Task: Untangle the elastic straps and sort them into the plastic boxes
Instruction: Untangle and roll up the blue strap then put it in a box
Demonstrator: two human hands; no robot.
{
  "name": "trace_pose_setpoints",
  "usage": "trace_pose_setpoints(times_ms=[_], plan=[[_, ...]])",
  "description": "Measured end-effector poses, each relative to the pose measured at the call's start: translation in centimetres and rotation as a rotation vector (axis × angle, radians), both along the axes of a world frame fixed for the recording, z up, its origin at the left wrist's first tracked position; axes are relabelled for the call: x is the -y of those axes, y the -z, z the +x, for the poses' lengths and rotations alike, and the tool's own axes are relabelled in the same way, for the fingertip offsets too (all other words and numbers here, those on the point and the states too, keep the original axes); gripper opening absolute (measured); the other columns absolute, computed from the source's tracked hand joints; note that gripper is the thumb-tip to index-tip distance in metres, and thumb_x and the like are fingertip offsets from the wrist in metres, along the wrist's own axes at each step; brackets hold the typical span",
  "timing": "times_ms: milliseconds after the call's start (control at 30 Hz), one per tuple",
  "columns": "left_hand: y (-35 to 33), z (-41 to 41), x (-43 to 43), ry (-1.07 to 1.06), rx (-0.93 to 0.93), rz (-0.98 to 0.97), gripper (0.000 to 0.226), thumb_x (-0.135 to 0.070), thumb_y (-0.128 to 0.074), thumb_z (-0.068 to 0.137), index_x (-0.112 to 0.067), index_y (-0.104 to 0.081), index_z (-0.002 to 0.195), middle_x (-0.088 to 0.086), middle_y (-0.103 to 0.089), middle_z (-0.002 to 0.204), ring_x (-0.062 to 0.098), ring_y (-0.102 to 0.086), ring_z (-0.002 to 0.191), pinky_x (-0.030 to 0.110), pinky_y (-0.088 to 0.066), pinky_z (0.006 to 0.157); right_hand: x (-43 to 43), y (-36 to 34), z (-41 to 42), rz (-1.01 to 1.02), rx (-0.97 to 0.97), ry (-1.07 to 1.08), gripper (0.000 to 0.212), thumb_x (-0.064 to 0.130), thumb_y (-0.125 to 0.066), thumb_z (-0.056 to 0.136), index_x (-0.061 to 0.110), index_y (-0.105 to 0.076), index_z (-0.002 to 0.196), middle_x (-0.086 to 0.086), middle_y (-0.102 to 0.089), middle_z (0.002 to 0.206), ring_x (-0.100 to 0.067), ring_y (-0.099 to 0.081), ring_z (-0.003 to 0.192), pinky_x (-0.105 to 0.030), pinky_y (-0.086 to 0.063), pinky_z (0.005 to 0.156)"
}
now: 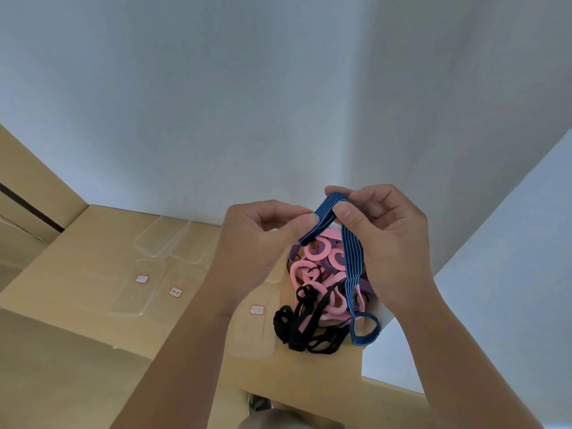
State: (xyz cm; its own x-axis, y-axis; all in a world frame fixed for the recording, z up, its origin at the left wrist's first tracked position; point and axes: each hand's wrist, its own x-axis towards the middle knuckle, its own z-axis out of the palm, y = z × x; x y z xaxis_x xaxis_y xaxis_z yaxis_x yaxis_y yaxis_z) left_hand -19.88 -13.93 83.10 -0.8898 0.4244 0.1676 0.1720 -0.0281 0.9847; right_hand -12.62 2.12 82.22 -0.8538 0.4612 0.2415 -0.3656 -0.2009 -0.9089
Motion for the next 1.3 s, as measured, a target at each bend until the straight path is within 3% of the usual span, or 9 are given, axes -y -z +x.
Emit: trace_pose_setpoints(times_ms=[200, 300, 400, 567, 700, 833, 1000, 1133, 1300], plan=[[-0.9, 1.2, -1.9, 0.034, -0.028, -0.036, 0.022, -0.015, -0.086, 0.079, -0.012, -0.081, 0.100, 0.004, -0.080, 0.085, 0.021, -0.078, 0.080, 0.035, -0.063, 0.077, -0.7, -0.4, -0.1, -0.064, -0.045, 0.053, 0.009, 0.016, -0.077, 0.080, 0.015, -0.071, 0.086, -0.009, -0.077, 0.108, -0.025, -0.073, 0.103, -0.038, -0.060, 0.088], [-1.0, 1.4, -2.2, 0.020, -0.023, 0.002, 0.024, -0.013, -0.085, 0.080, -0.013, -0.080, 0.103, 0.002, -0.080, 0.089, 0.018, -0.078, 0.081, 0.023, -0.059, 0.071, -0.6, -0.5, 0.4, -0.081, -0.077, 0.010, 0.005, 0.006, -0.074, 0.086, 0.011, -0.074, 0.088, -0.010, -0.076, 0.108, -0.021, -0.076, 0.091, -0.026, -0.060, 0.074], [-1.0, 1.4, -2.4, 0.055, 0.002, 0.067, 0.032, -0.008, -0.082, 0.083, -0.011, -0.076, 0.113, 0.003, -0.079, 0.104, 0.021, -0.077, 0.094, 0.025, -0.059, 0.077, -0.5, -0.6, 1.2, -0.082, -0.067, -0.026, 0.016, 0.002, -0.069, 0.090, 0.014, -0.080, 0.093, -0.009, -0.075, 0.108, -0.018, -0.074, 0.068, -0.022, -0.059, 0.059], [-0.7, 2.1, -3.4, 0.025, -0.016, 0.092, 0.031, -0.017, -0.084, 0.083, -0.020, -0.078, 0.113, 0.000, -0.079, 0.103, 0.015, -0.076, 0.097, 0.023, -0.058, 0.082, -0.2, 0.2, 1.9, 0.020, 0.024, -0.015, 0.025, 0.012, -0.069, 0.093, 0.020, -0.076, 0.116, -0.014, -0.073, 0.110, -0.049, -0.068, 0.074, -0.046, -0.062, 0.067], [-0.3, 1.9, -3.8, 0.058, 0.080, 0.166, 0.044, -0.011, -0.078, 0.089, -0.027, -0.069, 0.129, 0.000, -0.076, 0.106, 0.021, -0.075, 0.096, 0.029, -0.060, 0.080, -0.5, 0.6, 2.5, 0.081, 0.042, -0.067, 0.034, 0.011, -0.066, 0.094, 0.019, -0.071, 0.126, -0.007, -0.074, 0.114, -0.040, -0.071, 0.089, -0.038, -0.062, 0.076], [0.2, 2.0, -4.3, 0.125, 0.109, 0.194, 0.044, -0.014, -0.073, 0.092, -0.031, -0.067, 0.133, -0.003, -0.071, 0.107, 0.027, -0.075, 0.097, 0.042, -0.060, 0.089, -1.3, 1.1, 2.9, 0.040, 0.041, -0.062, 0.030, 0.002, -0.059, 0.097, 0.011, -0.071, 0.123, -0.019, -0.072, 0.107, -0.054, -0.059, 0.095, -0.030, -0.061, 0.070], [-0.1, 2.0, -4.3, 0.163, 0.181, 0.251, 0.032, -0.029, -0.080, 0.085, -0.016, -0.076, 0.114, 0.010, -0.076, 0.104, 0.023, -0.074, 0.091, 0.037, -0.061, 0.085, -2.4, 1.1, 3.0, 0.105, 0.093, -0.009, 0.024, 0.010, -0.064, 0.095, 0.014, -0.075, 0.116, -0.001, -0.076, 0.109, -0.023, -0.072, 0.104, -0.048, -0.056, 0.096], [-0.2, 2.2, -4.8, 0.143, 0.265, 0.364, 0.039, -0.028, -0.074, 0.084, -0.004, -0.071, 0.114, 0.016, -0.076, 0.105, 0.027, -0.074, 0.095, 0.037, -0.059, 0.090, -2.1, 0.9, 2.8, 0.002, 0.071, 0.077, 0.026, 0.031, -0.071, 0.084, 0.024, -0.078, 0.107, 0.001, -0.078, 0.101, -0.016, -0.074, 0.095, -0.034, -0.058, 0.086], [0.2, 2.7, -5.5, 0.173, 0.432, 0.601, 0.022, -0.013, -0.071, 0.092, -0.001, -0.072, 0.110, 0.022, -0.074, 0.110, 0.030, -0.074, 0.101, 0.035, -0.059, 0.088, -2.1, 0.5, 2.5, -0.117, -0.047, 0.031, 0.021, 0.024, -0.072, 0.087, 0.027, -0.079, 0.107, -0.001, -0.078, 0.101, -0.013, -0.074, 0.090, -0.020, -0.057, 0.071]])
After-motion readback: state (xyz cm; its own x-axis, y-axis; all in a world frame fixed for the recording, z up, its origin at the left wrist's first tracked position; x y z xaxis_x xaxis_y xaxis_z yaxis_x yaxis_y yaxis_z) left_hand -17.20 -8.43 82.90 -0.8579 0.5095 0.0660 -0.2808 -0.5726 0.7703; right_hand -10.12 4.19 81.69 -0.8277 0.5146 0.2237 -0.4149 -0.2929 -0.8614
